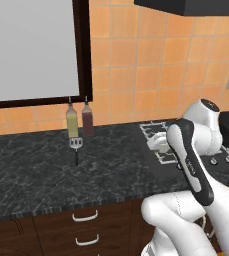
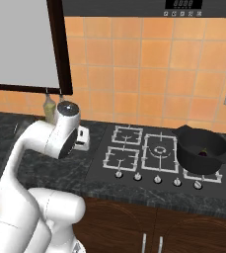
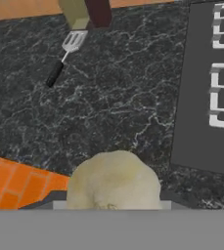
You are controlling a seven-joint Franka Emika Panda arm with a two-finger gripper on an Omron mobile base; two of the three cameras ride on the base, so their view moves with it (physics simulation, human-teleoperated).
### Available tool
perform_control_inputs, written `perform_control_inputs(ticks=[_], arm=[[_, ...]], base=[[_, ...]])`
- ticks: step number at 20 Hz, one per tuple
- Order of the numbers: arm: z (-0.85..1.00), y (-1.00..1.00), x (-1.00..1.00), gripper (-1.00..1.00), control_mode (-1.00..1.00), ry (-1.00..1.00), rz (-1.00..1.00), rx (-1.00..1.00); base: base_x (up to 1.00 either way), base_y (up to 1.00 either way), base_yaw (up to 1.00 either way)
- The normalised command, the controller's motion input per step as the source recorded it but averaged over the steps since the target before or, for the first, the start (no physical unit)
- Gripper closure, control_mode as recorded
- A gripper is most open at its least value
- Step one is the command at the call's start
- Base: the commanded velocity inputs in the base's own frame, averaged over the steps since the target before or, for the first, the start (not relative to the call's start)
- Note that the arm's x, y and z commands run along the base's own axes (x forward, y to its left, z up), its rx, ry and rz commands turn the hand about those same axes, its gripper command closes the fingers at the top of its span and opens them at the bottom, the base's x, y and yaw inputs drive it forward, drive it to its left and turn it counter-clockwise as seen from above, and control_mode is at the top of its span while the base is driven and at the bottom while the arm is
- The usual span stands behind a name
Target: Put the garlic and eggplant in the pot. Retrieve the spatula and lightly stir the vegetables in the pot.
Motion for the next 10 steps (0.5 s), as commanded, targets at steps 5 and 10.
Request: perform_control_inputs(ticks=[5,10], arm=[[1.0,0.0,-0.59,1.0,-1.0,-0.06,-0.03,-0.09],[1.0,0.06,-0.06,1.0,-1.0,0.22,-0.01,-0.18]], base=[[0.0,0.0,0.0],[0.0,0.0,0.0]])
